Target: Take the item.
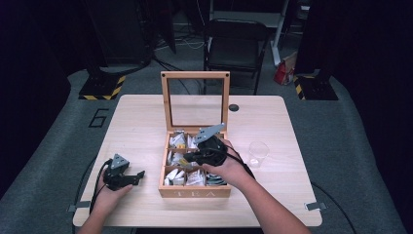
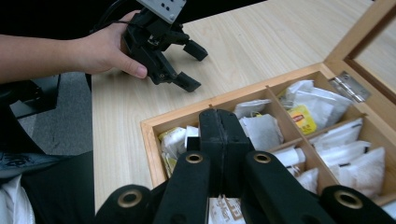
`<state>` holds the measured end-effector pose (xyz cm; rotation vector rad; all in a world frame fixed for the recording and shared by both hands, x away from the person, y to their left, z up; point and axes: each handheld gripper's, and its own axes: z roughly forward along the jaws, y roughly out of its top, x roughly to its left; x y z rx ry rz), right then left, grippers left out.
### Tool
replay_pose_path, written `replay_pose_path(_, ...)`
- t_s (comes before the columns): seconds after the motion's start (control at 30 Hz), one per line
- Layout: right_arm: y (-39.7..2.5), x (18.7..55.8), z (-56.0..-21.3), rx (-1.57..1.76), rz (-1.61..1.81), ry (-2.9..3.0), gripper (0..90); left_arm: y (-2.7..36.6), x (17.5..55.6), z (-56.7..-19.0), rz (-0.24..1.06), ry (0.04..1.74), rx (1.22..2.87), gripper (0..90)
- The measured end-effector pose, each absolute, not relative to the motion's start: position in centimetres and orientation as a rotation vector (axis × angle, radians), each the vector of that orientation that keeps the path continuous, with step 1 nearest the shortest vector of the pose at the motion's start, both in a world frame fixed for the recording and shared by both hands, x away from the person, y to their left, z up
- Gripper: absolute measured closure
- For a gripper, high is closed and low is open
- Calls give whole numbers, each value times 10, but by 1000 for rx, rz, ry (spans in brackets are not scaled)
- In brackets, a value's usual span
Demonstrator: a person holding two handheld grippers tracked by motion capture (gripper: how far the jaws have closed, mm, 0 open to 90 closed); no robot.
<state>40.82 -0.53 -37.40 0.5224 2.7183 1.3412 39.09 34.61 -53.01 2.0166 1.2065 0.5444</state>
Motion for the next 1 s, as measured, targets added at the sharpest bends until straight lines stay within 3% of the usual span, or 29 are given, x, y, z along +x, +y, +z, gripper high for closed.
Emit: replay_pose_path(1.0,-59,413,-358,663,1342,2600,900,346,391,-530,547,1206,2016,206)
